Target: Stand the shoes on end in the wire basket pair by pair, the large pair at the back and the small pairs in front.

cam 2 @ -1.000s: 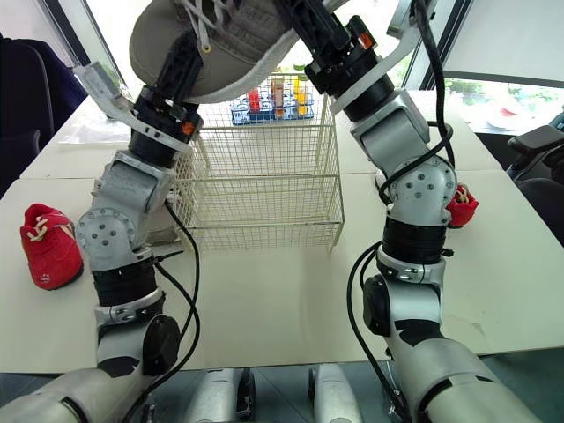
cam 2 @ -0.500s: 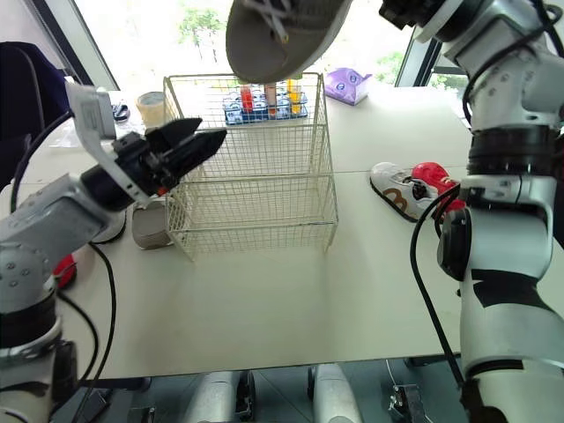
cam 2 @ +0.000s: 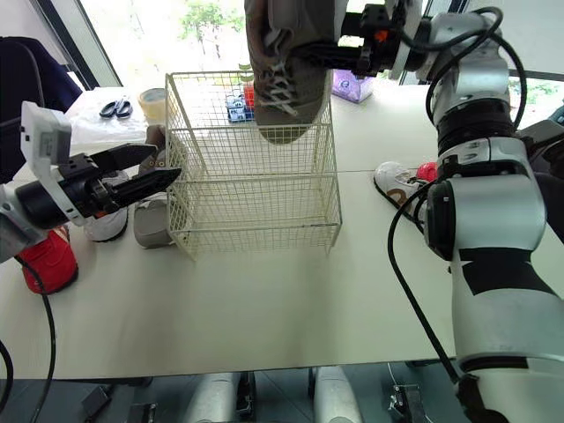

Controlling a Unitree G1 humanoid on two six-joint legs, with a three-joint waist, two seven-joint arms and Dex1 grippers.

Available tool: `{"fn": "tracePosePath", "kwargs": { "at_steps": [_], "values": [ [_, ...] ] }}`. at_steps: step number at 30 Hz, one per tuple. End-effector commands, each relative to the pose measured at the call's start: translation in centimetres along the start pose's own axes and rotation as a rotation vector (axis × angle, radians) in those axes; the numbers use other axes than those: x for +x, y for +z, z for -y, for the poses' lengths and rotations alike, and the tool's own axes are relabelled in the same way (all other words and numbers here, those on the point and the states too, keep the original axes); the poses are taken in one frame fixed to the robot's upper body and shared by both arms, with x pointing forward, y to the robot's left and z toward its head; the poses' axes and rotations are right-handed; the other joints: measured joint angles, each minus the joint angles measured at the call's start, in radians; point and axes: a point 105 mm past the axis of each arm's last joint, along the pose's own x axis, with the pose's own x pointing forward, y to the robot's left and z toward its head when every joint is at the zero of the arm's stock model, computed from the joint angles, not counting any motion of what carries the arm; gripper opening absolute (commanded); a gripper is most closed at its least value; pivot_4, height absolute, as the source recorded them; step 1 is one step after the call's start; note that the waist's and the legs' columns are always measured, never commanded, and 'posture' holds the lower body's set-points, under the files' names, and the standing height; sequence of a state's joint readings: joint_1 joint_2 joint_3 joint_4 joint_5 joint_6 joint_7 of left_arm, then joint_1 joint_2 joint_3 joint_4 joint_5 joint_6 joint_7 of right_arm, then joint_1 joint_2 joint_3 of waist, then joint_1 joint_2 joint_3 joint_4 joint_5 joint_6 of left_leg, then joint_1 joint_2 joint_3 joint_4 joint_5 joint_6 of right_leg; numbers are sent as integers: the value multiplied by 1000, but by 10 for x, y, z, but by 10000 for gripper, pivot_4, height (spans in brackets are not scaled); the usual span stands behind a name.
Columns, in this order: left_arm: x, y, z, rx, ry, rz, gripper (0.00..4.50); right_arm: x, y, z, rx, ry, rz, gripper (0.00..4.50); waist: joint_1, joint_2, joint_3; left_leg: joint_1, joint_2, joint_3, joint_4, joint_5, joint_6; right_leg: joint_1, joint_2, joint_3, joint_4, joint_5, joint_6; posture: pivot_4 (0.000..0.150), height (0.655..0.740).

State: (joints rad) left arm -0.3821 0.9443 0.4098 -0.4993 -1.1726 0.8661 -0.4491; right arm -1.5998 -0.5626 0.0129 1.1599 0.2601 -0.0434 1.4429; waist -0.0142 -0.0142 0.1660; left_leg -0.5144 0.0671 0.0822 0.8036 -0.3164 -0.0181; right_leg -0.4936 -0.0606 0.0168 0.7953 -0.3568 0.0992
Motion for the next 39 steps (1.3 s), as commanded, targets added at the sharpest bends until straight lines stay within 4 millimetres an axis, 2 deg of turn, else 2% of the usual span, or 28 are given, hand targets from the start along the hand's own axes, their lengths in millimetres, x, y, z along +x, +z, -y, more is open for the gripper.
{"fn": "tracePosePath", "kwargs": {
  "at_steps": [1,4,8,12,15,17,19,20,22,25,32,39],
  "values": [
    [9,16,4,48,7,85,36797,0,24,4,-69,-7,51,16995,0,0,0,0,0,0,0,0,0,0,0,0,0,0,0,1500,6609],
    [20,27,-19,137,94,126,36797,-1,22,5,-60,-16,54,16995,-3,0,0,0,0,0,0,0,-1,0,0,-1,0,0,0,1500,6609],
    [27,42,-40,256,130,143,36797,-3,21,6,-60,-27,54,16995,-6,0,0,0,0,2,0,2,-4,-1,1,-1,1,0,1,1500,6609],
    [31,43,-61,408,163,111,36797,-6,21,7,-63,-37,51,16995,-5,0,0,0,0,3,0,2,-4,-1,1,-1,1,0,1,1500,6609],
    [33,43,-69,393,162,117,36797,-7,21,8,-69,-47,47,16995,-4,0,0,0,0,4,0,2,-4,-1,1,-1,1,0,1,1500,6609],
    [32,42,-60,214,79,133,36797,-8,21,9,-72,-51,44,16995,-4,0,0,0,0,4,0,2,-4,-1,1,-1,1,0,1,1500,6609],
    [26,34,-39,74,-62,106,36797,-8,21,9,-72,-51,43,16995,-5,0,0,-1,0,3,0,2,-4,-1,0,-1,1,0,1,1500,6609],
    [20,32,-25,36,-149,95,36797,-8,20,8,-71,-50,41,16995,-7,0,0,-1,0,3,0,2,-4,-2,0,-1,1,0,1,1500,6609],
    [13,28,-19,-14,-180,69,36797,-7,18,7,-65,-42,35,16995,-8,0,0,-1,1,1,0,2,-4,-2,-1,-1,2,0,1,1500,6609],
    [-1,23,1,-97,-293,16,36797,-3,12,1,-50,8,25,16995,-9,0,0,-1,1,1,0,2,-4,-2,-1,-1,3,0,1,1500,6609],
    [-6,10,25,-131,-364,-48,36797,6,-11,-9,-11,74,-43,16995,-9,0,0,1,0,0,1,3,-5,-1,-1,-2,5,0,0,1500,6609],
    [-1,2,31,-139,-327,-40,36797,7,-32,-10,32,37,-77,16995,-9,0,0,1,0,0,2,3,-6,-2,-1,-2,7,0,0,1500,6609]
  ]
}}
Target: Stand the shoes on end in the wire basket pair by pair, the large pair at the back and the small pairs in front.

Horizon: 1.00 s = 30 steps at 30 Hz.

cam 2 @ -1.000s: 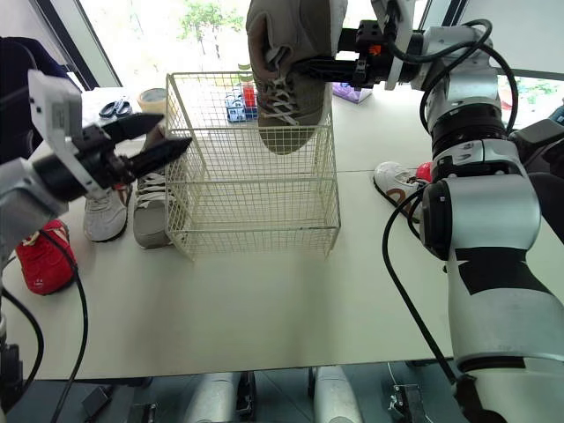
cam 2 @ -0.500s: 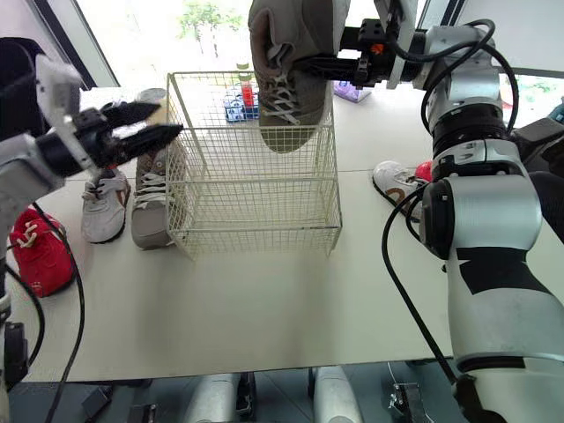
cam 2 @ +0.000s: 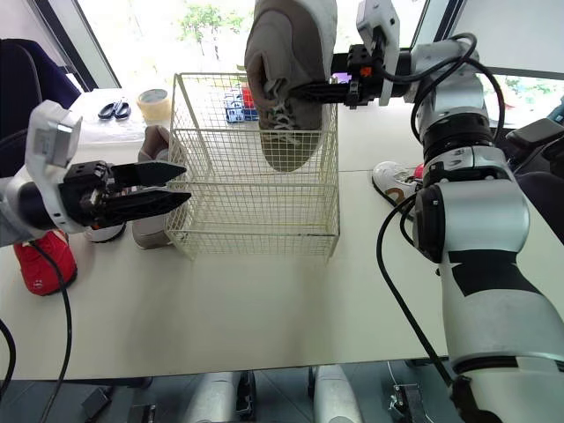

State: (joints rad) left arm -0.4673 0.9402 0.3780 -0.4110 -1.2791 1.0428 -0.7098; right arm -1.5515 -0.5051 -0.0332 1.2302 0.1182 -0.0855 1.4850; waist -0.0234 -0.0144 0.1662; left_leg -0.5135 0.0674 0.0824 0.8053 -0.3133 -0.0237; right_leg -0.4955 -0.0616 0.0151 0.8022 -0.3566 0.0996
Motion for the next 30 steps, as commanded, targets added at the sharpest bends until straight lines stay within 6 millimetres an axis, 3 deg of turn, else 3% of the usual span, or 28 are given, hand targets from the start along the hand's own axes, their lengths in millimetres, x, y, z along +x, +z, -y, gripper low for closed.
{"fn": "tracePosePath", "kwargs": {
  "at_steps": [1,7,18,27,30],
  "values": [
    [-1,6,4,38,23,32,36797,-4,7,5,-32,-41,20,16995,0,0,0,0,0,0,0,0,0,0,0,0,0,0,0,1500,6609],
    [4,3,1,34,50,39,37207,-14,4,11,-31,-109,34,44835,0,0,0,0,0,0,0,0,0,0,0,0,1,0,0,1500,6609],
    [13,4,-3,27,39,43,37207,-40,22,20,-109,-183,34,44835,1,0,0,0,0,0,1,0,-1,0,0,0,1,0,0,1500,6609],
    [11,14,-13,32,75,84,37207,-81,54,22,-153,-256,79,44835,2,0,0,0,0,0,1,0,-1,0,0,0,1,0,0,1500,6609],
    [8,17,-15,34,96,93,44635,-95,51,18,-151,-283,55,45000,3,0,0,1,0,0,1,0,-1,1,0,0,1,0,0,1500,6609]
  ]
}}
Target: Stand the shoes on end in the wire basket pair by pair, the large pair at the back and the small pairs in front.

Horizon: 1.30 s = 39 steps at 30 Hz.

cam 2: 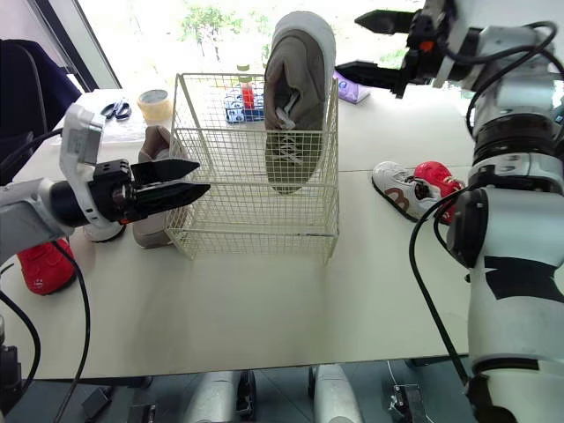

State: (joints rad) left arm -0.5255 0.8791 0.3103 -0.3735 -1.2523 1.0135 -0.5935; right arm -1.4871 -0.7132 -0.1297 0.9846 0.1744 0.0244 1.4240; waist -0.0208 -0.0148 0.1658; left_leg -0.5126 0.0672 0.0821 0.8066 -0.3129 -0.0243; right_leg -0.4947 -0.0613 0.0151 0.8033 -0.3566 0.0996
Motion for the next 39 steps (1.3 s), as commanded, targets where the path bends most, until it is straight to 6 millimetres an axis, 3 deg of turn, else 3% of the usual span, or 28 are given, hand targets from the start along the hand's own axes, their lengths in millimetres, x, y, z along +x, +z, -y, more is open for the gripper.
{"fn": "tracePosePath", "kwargs": {
  "at_steps": [1,4,7,9,11,15,20,27,31,39],
  "values": [
    [-8,19,-1,55,39,60,44635,-21,12,2,-36,-47,0,45000,1,0,0,0,0,0,0,0,0,0,0,0,0,0,0,1500,6609],
    [-24,37,-19,85,192,104,44635,-36,24,-14,-21,-37,-60,45000,3,0,0,0,0,0,0,0,0,0,0,0,0,0,0,1500,6609],
    [-48,67,-57,78,492,186,44635,-38,44,-68,120,143,-159,45000,9,1,1,-1,0,-2,-1,0,0,0,-1,0,0,0,0,1500,6609],
    [-58,74,-71,22,586,161,44635,-40,45,-107,163,280,-263,45000,8,1,1,0,0,-3,-2,0,1,0,0,-1,0,0,0,1500,6609],
    [-73,59,-99,-32,757,-34,44635,-40,43,-146,200,437,-335,45000,1,-1,0,3,0,-4,-3,-3,6,3,0,-2,-1,0,0,1500,6609],
    [-86,34,-142,-107,956,-189,44635,-37,28,-182,218,579,-390,45000,1,-2,0,22,0,-2,-5,-5,8,22,1,-3,-6,-3,-5,1500,6609],
    [-77,-2,-168,-188,979,-379,44635,-35,18,-192,240,601,-398,45000,15,-4,1,15,-1,0,-1,-5,8,18,1,-3,-7,-3,-5,1500,6609],
    [-54,-14,-192,-198,930,-416,44635,-30,6,-183,230,423,-397,45000,10,-7,1,6,-1,0,-1,-6,10,12,1,-4,-9,0,-1,1500,6609],
    [-44,-23,-200,-194,905,-430,44635,-31,4,-182,229,368,-401,45000,6,-7,1,4,0,0,-1,-6,10,10,0,-4,-9,0,0,1500,6609],
    [-31,-65,-203,-340,913,-502,44635,-35,8,-175,209,309,-419,45000,10,-7,0,5,-1,-2,-1,-6,10,12,0,-6,-9,0,0,1500,6609]
  ]
}}
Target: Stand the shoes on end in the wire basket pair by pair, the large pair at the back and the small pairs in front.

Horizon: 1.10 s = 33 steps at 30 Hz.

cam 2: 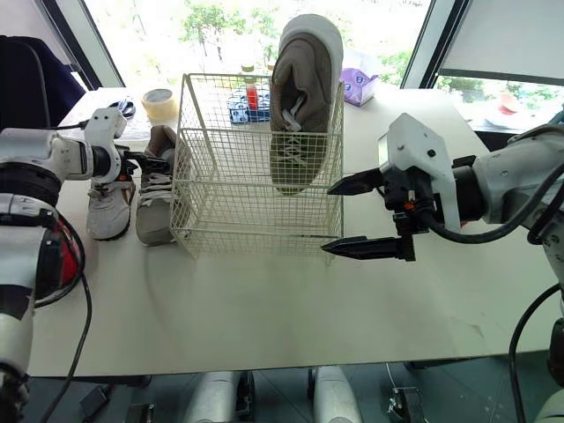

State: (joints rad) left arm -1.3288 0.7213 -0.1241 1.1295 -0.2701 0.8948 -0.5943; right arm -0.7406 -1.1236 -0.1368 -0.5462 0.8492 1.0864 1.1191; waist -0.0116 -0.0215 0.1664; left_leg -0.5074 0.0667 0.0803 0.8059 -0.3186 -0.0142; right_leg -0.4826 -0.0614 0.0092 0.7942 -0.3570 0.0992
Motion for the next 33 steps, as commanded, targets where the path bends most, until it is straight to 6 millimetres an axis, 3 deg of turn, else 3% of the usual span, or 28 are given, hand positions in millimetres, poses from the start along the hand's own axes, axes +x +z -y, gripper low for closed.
{"fn": "tracePosePath", "kwargs": {
  "at_steps": [1,4,8,10,11,15,19,21,23,25,29,31,33],
  "values": [
    [11,-16,-2,-16,20,-53,42229,-16,14,3,-42,-60,11,45000,2,0,0,0,0,0,0,0,0,0,0,0,0,0,0,1500,6609],
    [19,-25,2,-6,10,-81,32252,-23,19,6,-45,-80,19,45000,3,1,0,2,0,-1,1,0,0,3,-1,-1,0,0,0,1500,6609],
    [23,-27,7,-31,-2,-74,12709,-26,21,8,-42,-96,15,45000,3,1,-1,9,0,-1,0,0,0,9,-1,-1,0,0,-1,1500,6609],
    [23,-28,6,-47,0,-70,5890,-27,20,10,-40,-105,12,45000,4,1,-1,9,0,-1,0,0,0,9,-1,-1,0,0,-1,1500,6609],
    [23,-27,4,-51,3,-63,4549,-27,20,11,-39,-110,12,45000,4,1,-1,9,0,-1,0,0,0,9,-2,-1,0,0,-1,1500,6609],
    [15,-12,2,-88,-3,12,4531,-31,20,21,-34,-160,36,45000,4,1,-1,9,0,-1,0,0,0,9,-2,-1,0,0,0,1500,6609],
    [-10,40,0,-48,-12,258,4531,-39,18,32,-25,-238,72,45000,1,0,0,8,0,-1,0,0,0,7,-1,-1,1,0,0,1500,6609],
    [-35,71,-6,27,35,478,4531,-44,16,33,12,-274,97,45000,-1,0,0,4,1,-2,0,0,0,5,-1,-1,1,0,0,1500,6609],
    [-63,90,-12,6,77,635,4531,-49,11,32,61,-298,121,45000,-3,-1,0,0,2,-3,0,1,-3,0,-2,0,1,0,0,1500,6609],
    [-109,116,-11,-7,112,866,4531,-51,1,32,101,-339,136,45000,-2,-1,0,-6,2,-4,0,4,-8,-5,-3,0,1,1,1,1500,6609],
    [-197,147,27,18,12,1299,4531,-49,-18,27,204,-350,185,45000,2,-2,1,-7,2,-3,-1,4,-8,-6,-4,0,-1,2,3,1500,6609],
    [-217,150,61,108,-65,1397,4531,-47,-23,26,243,-339,213,45000,7,-2,0,-6,1,-3,0,4,-8,-3,-4,0,-2,2,3,1500,6609],
    [-222,151,86,171,-126,1427,4531,-47,-26,28,262,-339,218,45000,16,-1,0,-1,0,-2,1,4,-7,4,-3,-1,-4,2,4,1500,6609]
  ]
}}
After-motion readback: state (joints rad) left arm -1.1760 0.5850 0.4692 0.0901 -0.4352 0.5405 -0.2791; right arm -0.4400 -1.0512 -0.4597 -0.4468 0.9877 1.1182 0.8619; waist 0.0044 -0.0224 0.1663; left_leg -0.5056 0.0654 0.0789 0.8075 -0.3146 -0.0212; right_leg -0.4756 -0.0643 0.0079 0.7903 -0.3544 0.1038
